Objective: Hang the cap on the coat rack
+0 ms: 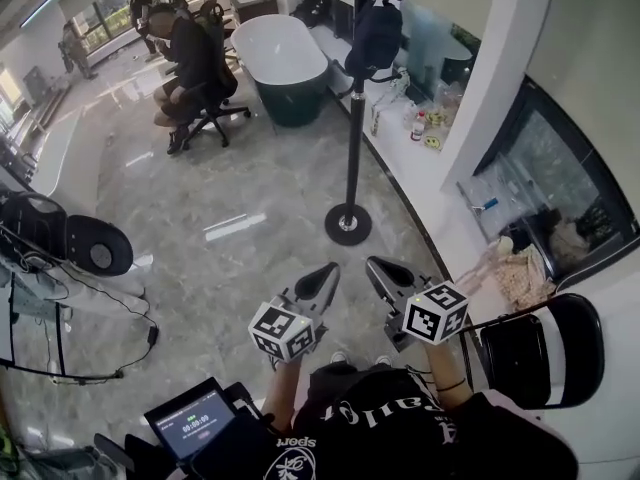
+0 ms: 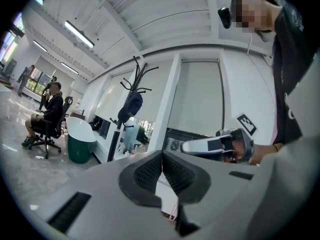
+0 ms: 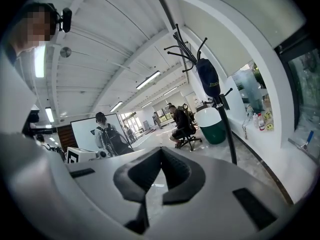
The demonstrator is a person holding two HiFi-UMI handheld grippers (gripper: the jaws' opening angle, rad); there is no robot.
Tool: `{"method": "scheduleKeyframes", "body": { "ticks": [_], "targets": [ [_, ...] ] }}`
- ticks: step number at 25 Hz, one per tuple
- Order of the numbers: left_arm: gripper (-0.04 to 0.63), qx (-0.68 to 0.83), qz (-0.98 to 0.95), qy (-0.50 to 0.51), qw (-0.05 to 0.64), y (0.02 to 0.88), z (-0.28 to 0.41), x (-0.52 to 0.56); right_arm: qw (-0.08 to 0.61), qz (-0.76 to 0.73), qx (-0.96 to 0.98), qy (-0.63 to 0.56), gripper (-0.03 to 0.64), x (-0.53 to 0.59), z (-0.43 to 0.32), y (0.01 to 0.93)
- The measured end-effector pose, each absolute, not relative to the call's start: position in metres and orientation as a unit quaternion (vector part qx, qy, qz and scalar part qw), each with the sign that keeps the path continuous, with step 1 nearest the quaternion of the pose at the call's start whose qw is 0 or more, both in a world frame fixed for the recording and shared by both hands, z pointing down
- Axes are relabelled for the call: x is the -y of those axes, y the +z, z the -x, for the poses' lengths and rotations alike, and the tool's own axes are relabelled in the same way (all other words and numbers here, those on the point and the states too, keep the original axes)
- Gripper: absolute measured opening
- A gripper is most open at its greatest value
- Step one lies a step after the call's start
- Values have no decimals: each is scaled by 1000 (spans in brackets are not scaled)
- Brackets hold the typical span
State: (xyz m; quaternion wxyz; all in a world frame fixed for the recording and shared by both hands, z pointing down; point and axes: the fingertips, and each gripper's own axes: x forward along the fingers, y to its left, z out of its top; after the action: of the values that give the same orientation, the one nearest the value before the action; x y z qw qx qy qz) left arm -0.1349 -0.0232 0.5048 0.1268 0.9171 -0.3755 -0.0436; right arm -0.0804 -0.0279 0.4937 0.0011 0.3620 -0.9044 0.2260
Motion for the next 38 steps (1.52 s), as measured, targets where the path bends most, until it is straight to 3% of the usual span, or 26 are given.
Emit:
{"method": "scheduleKeyframes", "body": {
  "ticks": [16,38],
  "targets": [
    [5,382,-915,-49,121,486,69,10,17,-344,912,223,15,18,31,496],
    [5,414,-901,-43,122,493,52,17,34,-302,924,232,15,23,20,512]
  ]
}}
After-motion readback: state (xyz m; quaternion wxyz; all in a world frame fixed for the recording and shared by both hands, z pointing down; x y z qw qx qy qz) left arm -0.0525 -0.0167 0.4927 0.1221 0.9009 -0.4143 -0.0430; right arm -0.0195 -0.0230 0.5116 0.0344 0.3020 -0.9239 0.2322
